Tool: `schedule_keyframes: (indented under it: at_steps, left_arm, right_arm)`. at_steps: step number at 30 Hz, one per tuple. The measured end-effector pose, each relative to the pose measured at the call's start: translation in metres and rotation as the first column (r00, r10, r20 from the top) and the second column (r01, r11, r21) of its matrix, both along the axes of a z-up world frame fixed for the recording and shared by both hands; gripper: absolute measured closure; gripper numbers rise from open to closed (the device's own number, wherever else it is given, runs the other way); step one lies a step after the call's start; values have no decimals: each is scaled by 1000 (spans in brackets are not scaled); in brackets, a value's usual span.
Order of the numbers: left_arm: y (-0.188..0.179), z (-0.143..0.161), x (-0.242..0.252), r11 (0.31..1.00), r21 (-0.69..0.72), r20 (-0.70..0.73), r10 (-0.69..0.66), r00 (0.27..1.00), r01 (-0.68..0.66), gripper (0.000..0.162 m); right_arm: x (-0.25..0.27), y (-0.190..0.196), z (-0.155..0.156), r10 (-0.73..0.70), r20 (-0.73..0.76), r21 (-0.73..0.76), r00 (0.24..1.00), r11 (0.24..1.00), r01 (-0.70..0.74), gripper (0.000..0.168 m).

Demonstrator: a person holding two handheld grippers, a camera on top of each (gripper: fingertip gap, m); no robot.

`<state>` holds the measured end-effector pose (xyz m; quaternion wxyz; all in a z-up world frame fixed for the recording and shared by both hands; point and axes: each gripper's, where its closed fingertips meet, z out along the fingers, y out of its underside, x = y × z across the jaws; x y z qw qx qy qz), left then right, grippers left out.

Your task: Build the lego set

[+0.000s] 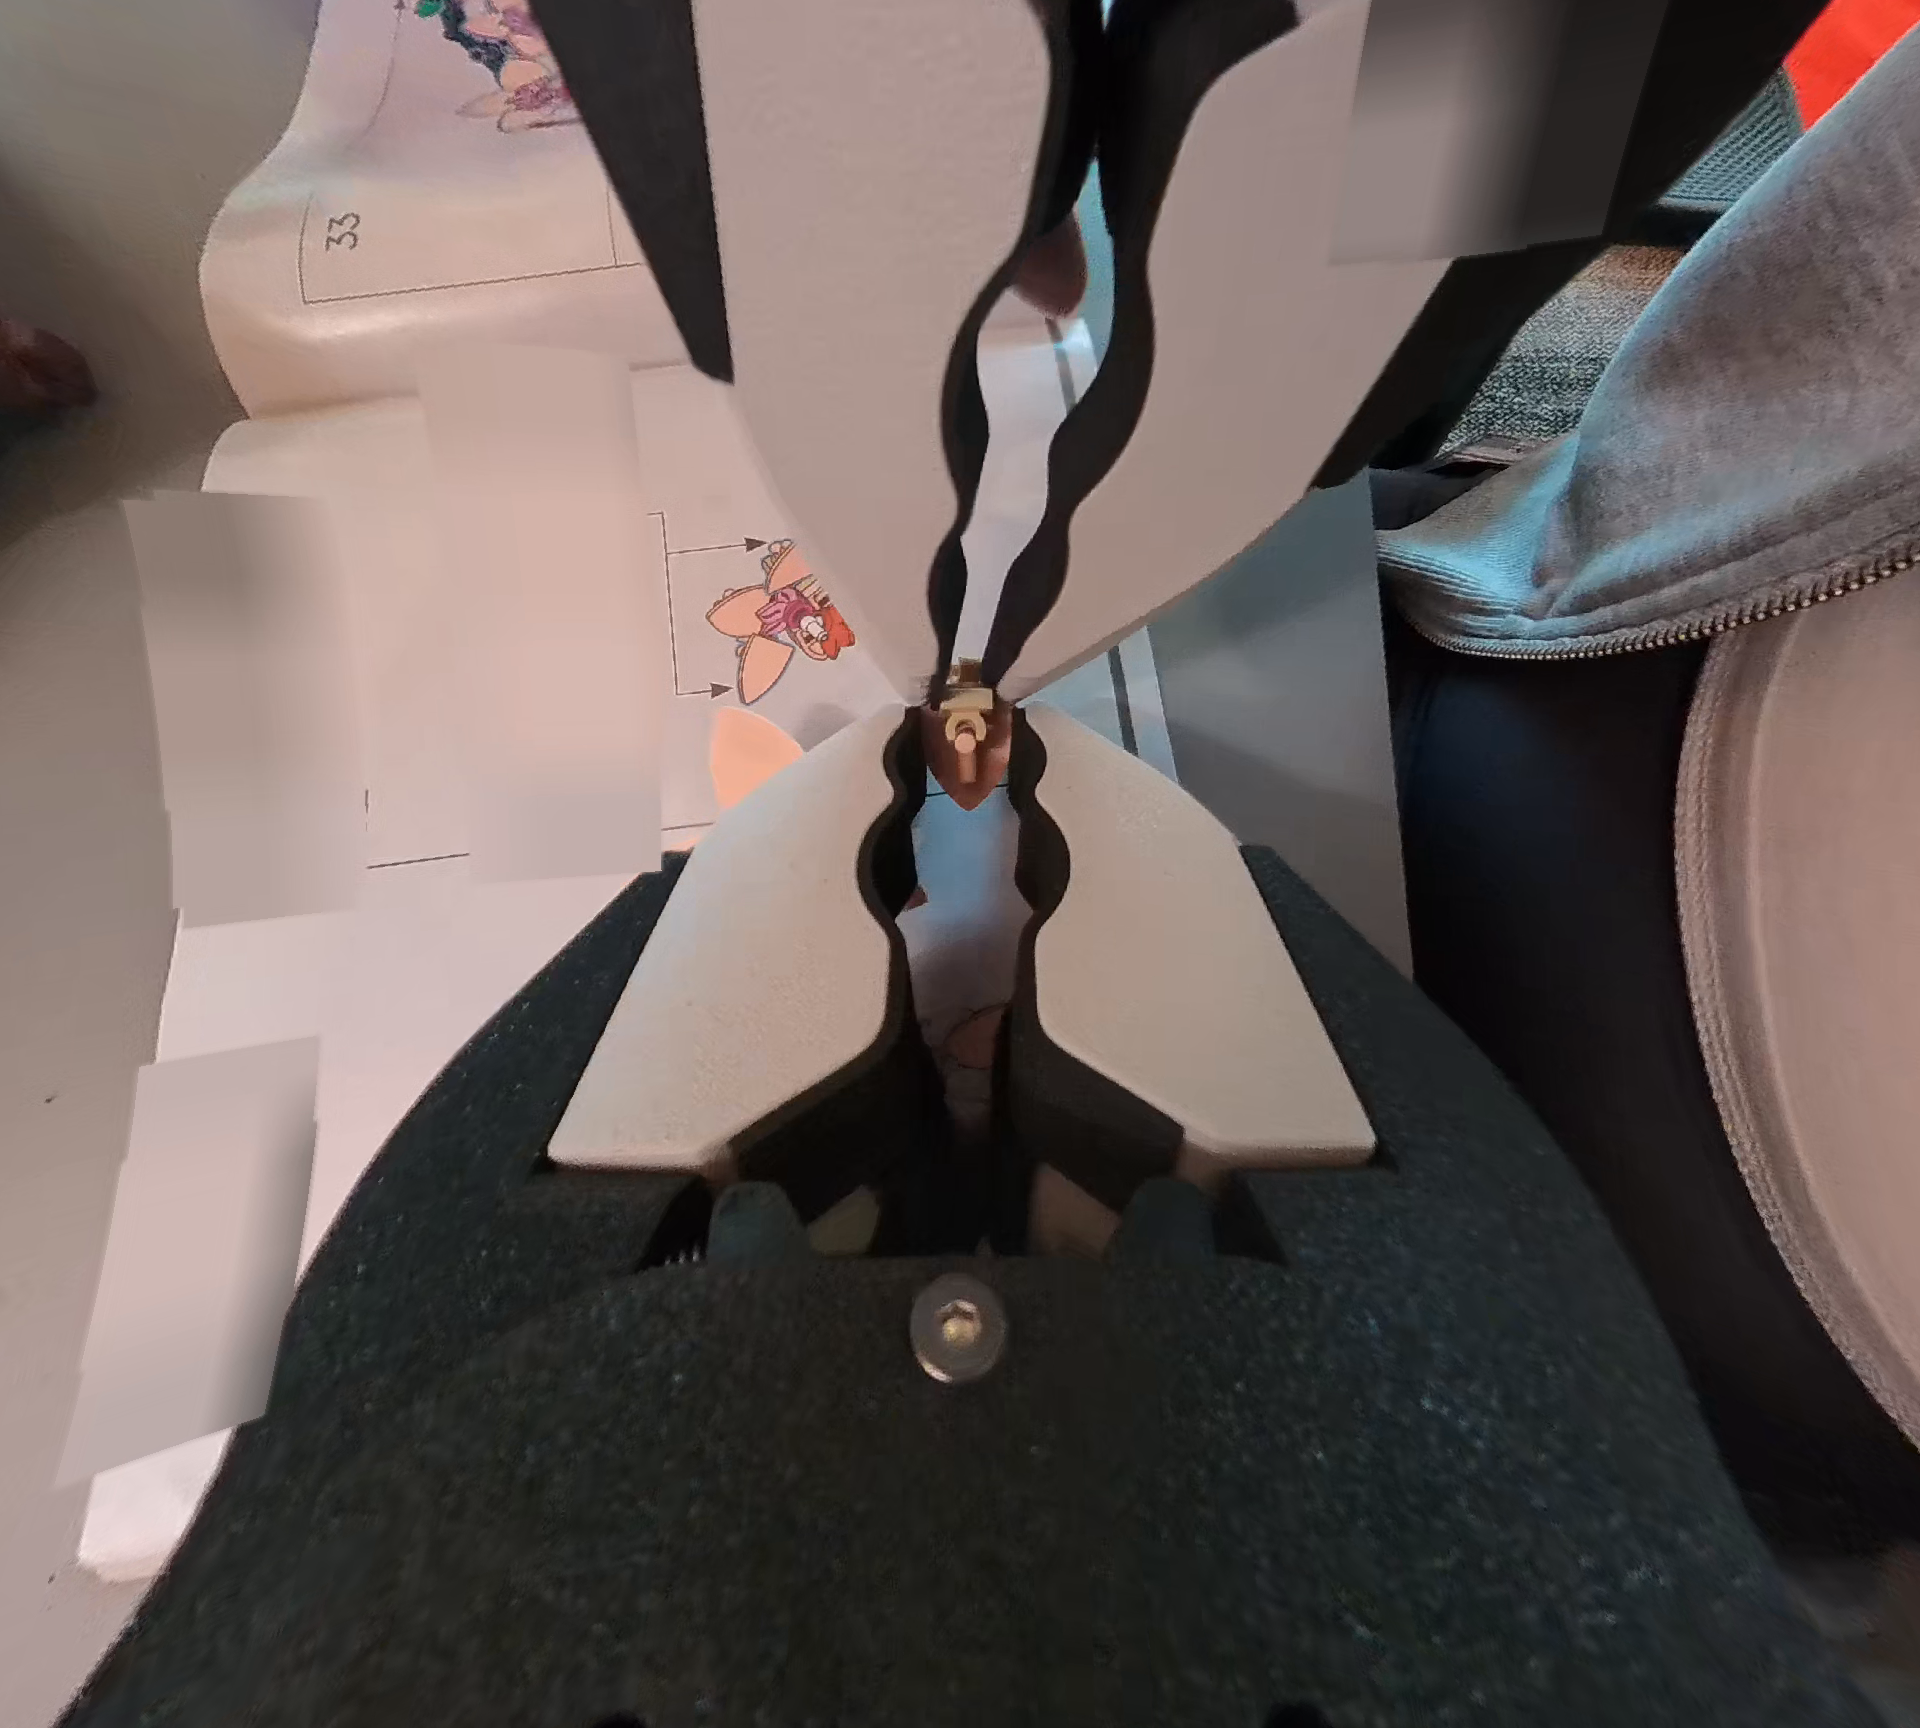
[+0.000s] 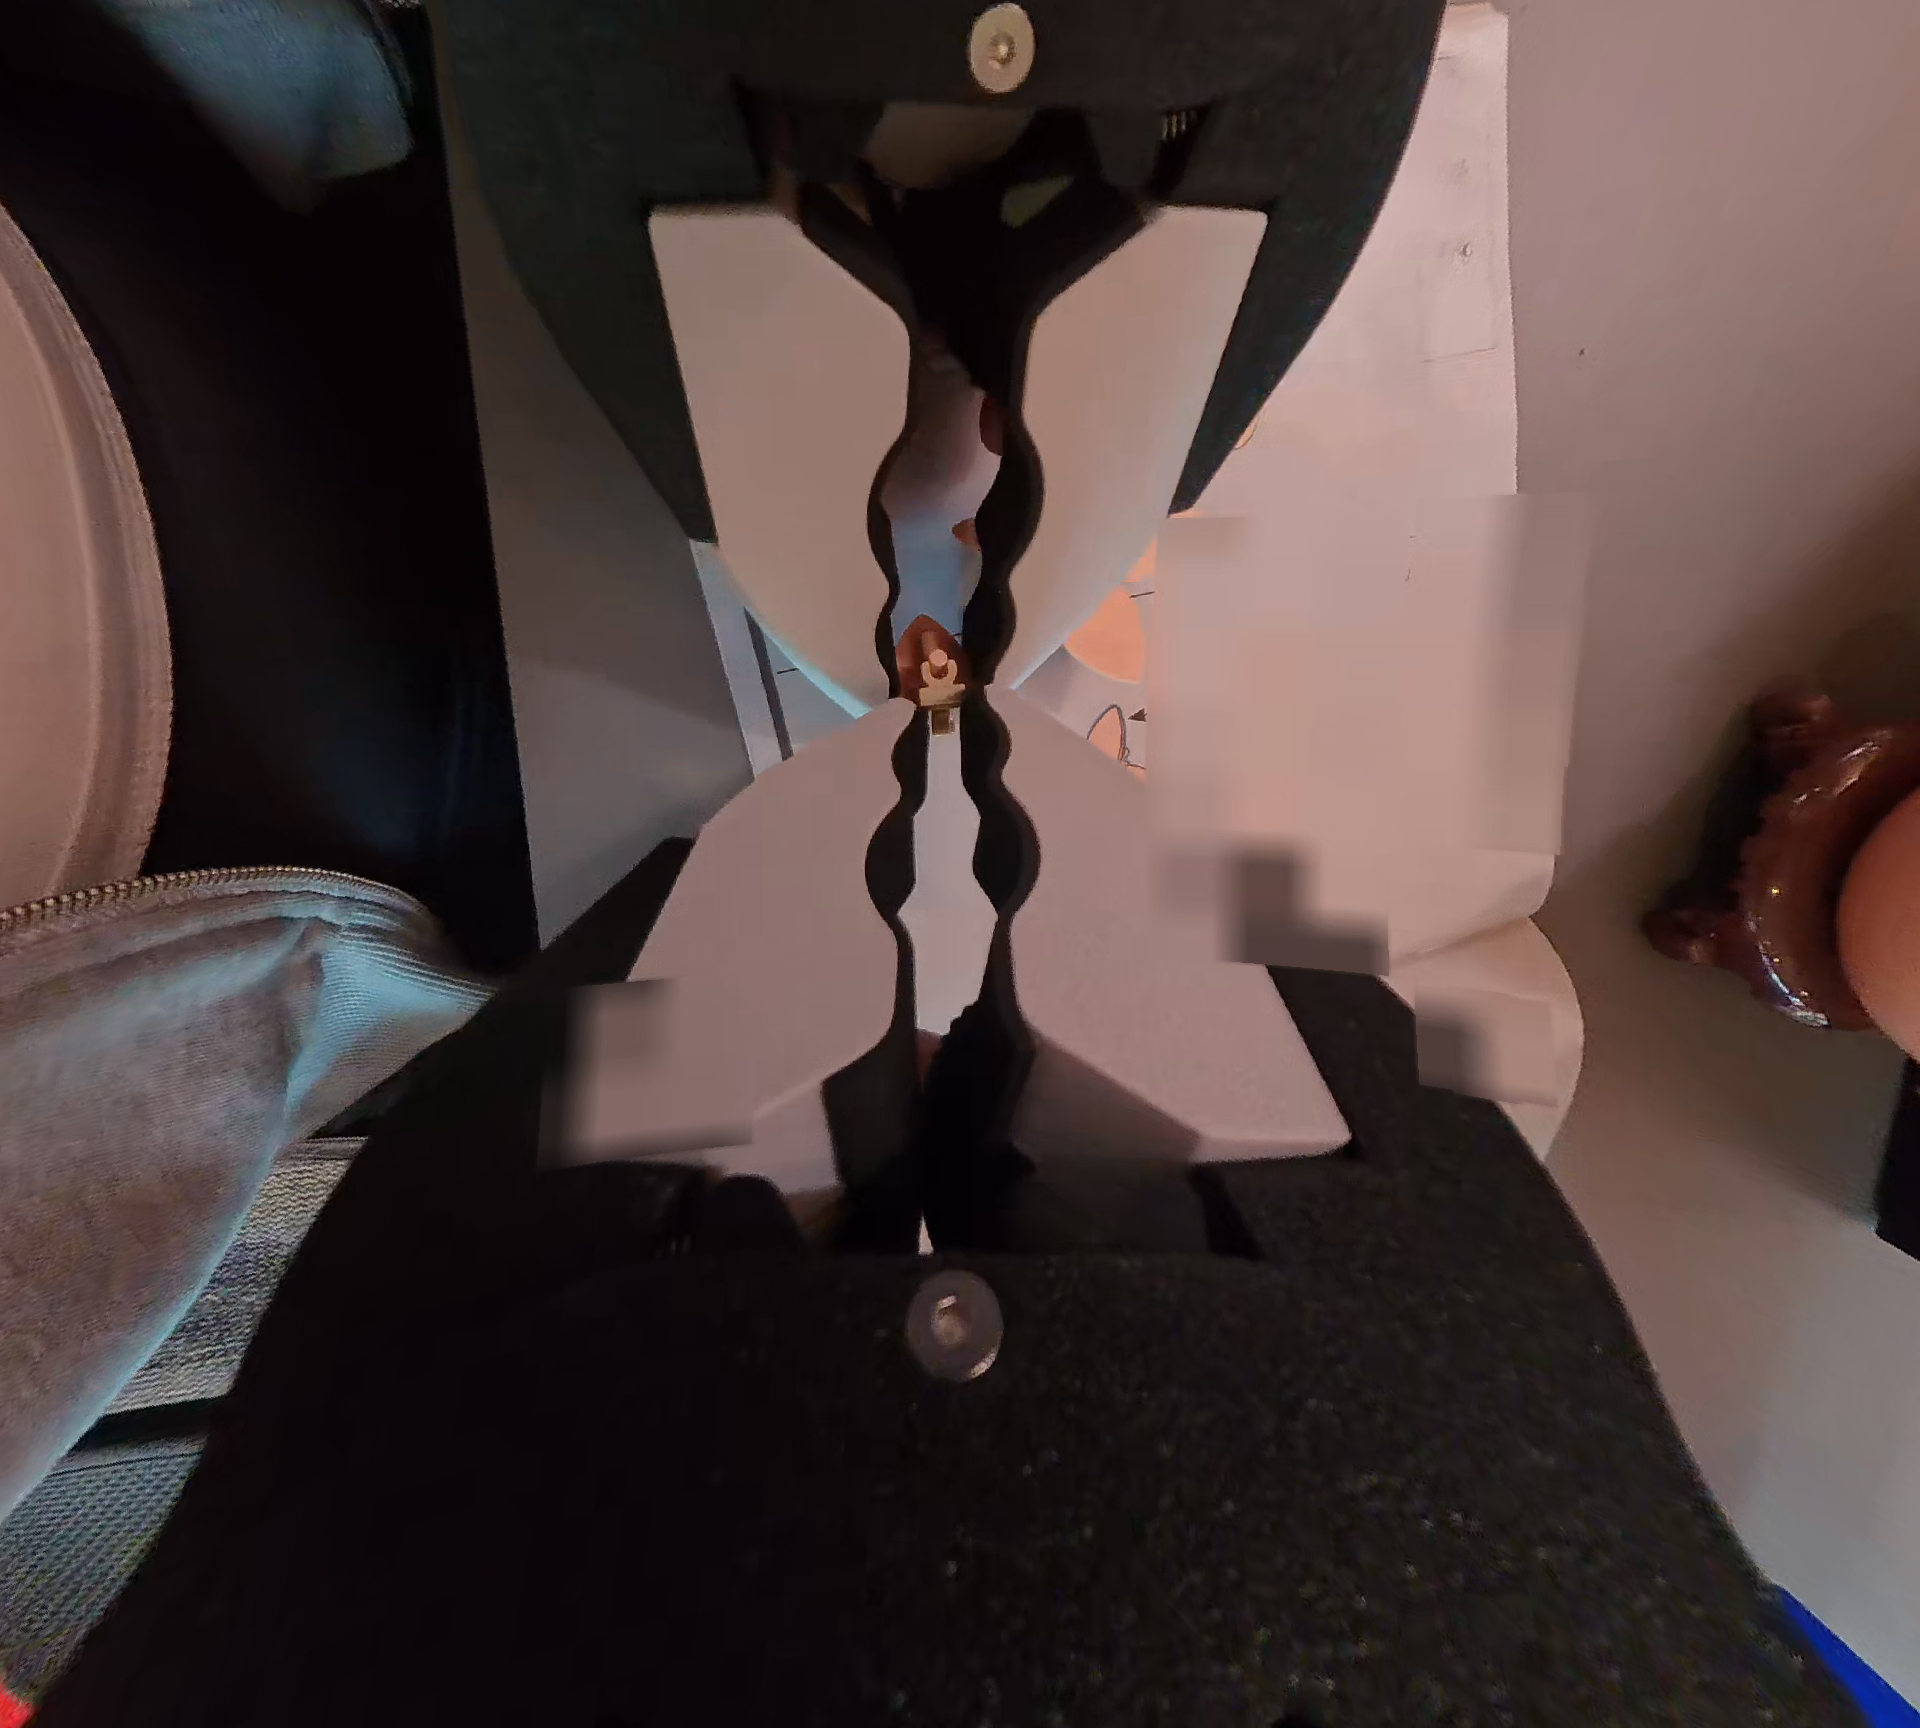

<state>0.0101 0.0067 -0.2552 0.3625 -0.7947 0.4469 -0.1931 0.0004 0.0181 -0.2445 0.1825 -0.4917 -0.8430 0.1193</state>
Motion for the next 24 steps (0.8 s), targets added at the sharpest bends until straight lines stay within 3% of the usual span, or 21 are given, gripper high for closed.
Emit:
schedule_keyframes:
  at_steps: [12,24]
  left_arm:
    - [-2,0,5,1000,7,-16,-7,1000,8,147]
    - [0,-1,5,1000,-5,-4,-9,1000,9,147]
  right_arm:
    - [3,0,2,84,5,177,996,981,-83,162]
    - [2,0,1,76,-24,152,997,986,-71,163]
